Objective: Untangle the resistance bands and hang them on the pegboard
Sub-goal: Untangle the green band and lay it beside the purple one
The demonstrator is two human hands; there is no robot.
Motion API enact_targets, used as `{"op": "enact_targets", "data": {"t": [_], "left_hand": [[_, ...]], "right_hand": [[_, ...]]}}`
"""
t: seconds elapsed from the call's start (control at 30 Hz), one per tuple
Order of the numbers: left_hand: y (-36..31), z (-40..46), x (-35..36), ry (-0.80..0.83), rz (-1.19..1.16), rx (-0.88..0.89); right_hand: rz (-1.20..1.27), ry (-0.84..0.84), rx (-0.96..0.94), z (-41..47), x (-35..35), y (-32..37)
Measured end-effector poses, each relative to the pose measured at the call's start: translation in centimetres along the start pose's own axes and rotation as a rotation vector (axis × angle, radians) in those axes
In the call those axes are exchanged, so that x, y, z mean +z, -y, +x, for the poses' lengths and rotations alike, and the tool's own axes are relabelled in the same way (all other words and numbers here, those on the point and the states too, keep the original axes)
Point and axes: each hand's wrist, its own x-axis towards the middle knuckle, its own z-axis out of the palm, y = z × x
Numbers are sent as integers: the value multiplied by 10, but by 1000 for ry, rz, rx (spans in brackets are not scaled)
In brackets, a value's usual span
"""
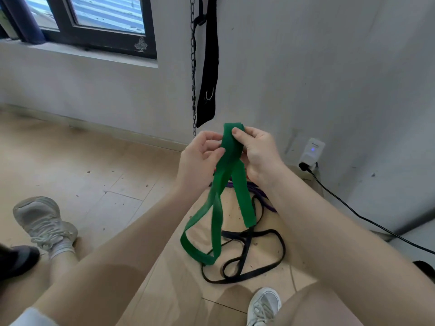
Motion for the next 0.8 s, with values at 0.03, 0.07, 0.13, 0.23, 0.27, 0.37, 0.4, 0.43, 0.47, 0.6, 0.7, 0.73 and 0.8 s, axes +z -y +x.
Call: {"op": "enact_targets", "data": {"t": [0.03,0.07,0.13,0.23,0.27,0.37,0.4,0.43,0.47,0.6,0.7,0.73,0.8], "left_hand": [[-4,3,1,-13,0,30],[-8,8,1,-25,-11,65],[-22,17,0,-26,-84,108],[-36,30,0,-5,-174,98],[-38,33,1,-18,-174,78],[-39,38,6,-109,-297,-69],[-37,40,7,-137,-355,-127],[-35,40,8,-159,-395,-182],[-31,40,8,-174,-423,-233],[-12,35,9,-232,-556,-392],[0,28,6,-264,-647,-410],[5,26,3,-266,-627,-406],[15,20,-5,-262,-374,-376]], "right_hand": [[50,22,-8,-1,1,5],[102,53,-28,-1,1,10],[153,164,-97,1,-3,22],[-183,292,-197,4,-10,28],[-311,283,-212,4,-12,25],[-401,166,-177,-2,-22,0],[-391,139,-165,-7,-25,-11],[-402,136,-162,-11,-28,-23],[-432,148,-168,-15,-30,-35],[-482,112,-209,-21,-26,-59],[-464,103,-214,-18,-24,-59],[-447,132,-204,-17,-25,-56],[-421,215,-151,-13,-29,-45]]}}
